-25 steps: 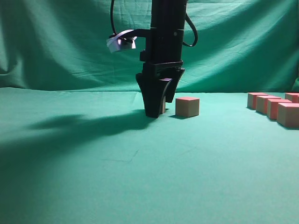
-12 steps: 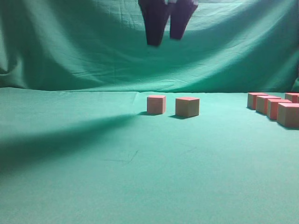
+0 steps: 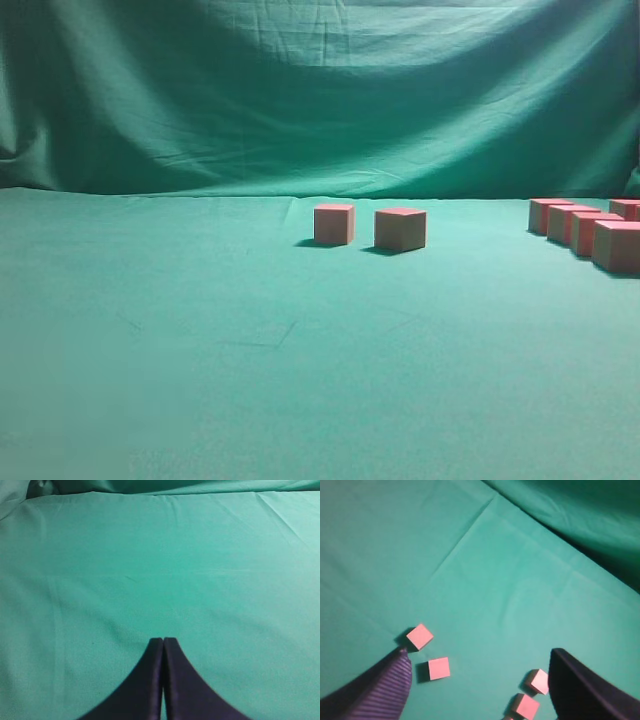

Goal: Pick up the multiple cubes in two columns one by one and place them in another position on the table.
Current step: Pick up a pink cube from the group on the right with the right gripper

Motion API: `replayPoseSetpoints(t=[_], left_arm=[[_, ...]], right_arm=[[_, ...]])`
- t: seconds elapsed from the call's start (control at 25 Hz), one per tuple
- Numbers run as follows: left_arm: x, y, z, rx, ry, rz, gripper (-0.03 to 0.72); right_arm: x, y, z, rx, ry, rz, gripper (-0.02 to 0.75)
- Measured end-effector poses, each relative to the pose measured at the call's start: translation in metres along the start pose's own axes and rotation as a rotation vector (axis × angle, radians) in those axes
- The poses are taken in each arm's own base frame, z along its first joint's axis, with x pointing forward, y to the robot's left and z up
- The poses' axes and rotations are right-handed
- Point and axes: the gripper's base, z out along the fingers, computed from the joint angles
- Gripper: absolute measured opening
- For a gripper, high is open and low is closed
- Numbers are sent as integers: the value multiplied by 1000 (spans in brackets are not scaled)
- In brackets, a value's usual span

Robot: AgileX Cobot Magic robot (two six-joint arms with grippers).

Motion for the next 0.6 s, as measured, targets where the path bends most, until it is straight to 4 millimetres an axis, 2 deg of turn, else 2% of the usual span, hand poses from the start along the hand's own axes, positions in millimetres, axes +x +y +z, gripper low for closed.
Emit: replayPoseSetpoints(t=[0.12,0.28,0.4,0.6], left_arm=[[0,0,0,0,0,0,0],[0,0,0,0,0,0,0],[0,0,0,0,0,0,0],[0,0,0,0,0,0,0]], right_arm=[[18,-7,-37,17,-32,66,557],[57,-15,-45,37,47,184,557],[92,-19,-29,57,168,274,557],[150,-20,11,89,397,384,557]])
